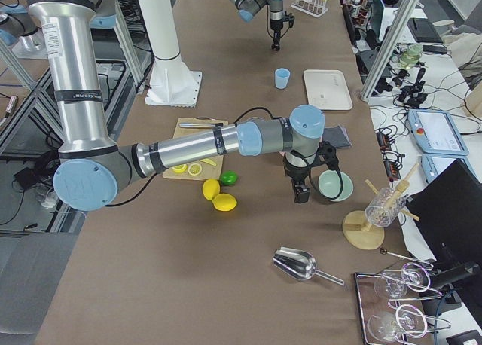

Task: Put ice and cherries in cup
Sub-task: 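Lower the left gripper onto the dark cherries and grasp them, then carry the cherries with the left gripper over the blue cup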

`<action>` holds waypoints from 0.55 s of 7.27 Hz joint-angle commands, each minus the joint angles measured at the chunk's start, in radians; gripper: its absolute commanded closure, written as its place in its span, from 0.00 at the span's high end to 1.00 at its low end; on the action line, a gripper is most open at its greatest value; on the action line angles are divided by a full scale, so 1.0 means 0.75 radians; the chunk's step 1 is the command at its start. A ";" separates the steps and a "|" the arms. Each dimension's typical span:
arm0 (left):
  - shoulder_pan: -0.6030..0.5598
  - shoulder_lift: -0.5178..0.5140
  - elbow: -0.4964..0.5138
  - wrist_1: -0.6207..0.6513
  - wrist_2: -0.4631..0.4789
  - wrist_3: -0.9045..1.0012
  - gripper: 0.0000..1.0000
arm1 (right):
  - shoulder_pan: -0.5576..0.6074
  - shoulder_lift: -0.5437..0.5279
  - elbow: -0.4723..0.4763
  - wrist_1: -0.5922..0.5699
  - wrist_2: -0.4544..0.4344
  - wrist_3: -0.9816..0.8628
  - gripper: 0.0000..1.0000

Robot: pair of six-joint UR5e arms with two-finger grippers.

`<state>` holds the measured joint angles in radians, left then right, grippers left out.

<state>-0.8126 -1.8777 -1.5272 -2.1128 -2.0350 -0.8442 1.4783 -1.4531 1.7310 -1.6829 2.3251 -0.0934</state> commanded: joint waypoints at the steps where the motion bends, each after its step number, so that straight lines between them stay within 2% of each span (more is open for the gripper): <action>1: -0.015 -0.012 -0.192 0.153 -0.009 -0.016 0.00 | 0.005 -0.008 0.003 0.000 0.003 0.000 1.00; 2: -0.033 -0.107 -0.323 0.413 -0.037 -0.016 0.00 | 0.005 -0.010 0.003 0.000 0.003 0.000 1.00; 3: -0.029 -0.301 -0.340 0.596 -0.042 -0.066 0.00 | 0.007 -0.018 0.007 0.002 0.003 0.000 1.00; 4: -0.023 -0.436 -0.316 0.644 -0.044 -0.150 0.00 | 0.007 -0.024 0.013 0.000 0.003 0.000 1.00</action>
<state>-0.8323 -2.0688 -1.7581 -1.7306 -2.0626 -0.8950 1.4826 -1.4651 1.7364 -1.6821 2.3270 -0.0936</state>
